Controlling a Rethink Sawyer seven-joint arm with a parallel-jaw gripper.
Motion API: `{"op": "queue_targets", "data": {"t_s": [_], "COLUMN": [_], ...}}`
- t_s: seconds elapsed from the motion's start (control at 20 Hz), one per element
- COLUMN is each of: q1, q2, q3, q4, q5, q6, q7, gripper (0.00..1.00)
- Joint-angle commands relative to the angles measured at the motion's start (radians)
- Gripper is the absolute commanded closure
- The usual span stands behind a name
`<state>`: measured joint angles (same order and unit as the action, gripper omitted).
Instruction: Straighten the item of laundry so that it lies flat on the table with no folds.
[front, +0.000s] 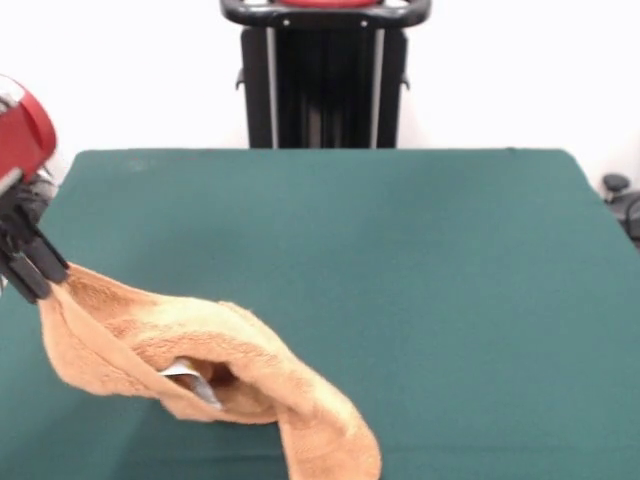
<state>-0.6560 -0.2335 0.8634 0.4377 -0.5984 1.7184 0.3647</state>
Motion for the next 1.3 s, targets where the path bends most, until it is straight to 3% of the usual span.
{"op": "queue_targets", "data": {"t_s": [0.05, 0.25, 0.3, 0.5, 0.7, 0.9, 1.0, 1.3], "q1": [0.033, 0.035, 0.032, 0.0, -0.01, -0.015, -0.012, -0.006], "q2": [-0.053, -0.073, -0.064, -0.035, -0.036, -0.022, -0.015, -0.019], "q3": [0.044, 0.038, 0.05, 0.024, -0.076, -0.105, -0.12, -0.165], "q4": [0.0, 0.014, 0.02, 0.14, 0.231, 0.296, 0.316, 0.366], "q5": [-0.077, -0.082, -0.05, 0.076, 0.088, 0.138, 0.161, 0.209], "q6": [0.152, 0.159, 0.123, -0.181, -0.4, -0.616, -0.691, -0.775], "q7": [-0.37, -0.357, -0.3, -0.042, 0.195, 0.351, 0.415, 0.442], "gripper": [1.0, 1.0, 1.0, 1.0, 1.0, 1.0, 1.0, 1.0]}}
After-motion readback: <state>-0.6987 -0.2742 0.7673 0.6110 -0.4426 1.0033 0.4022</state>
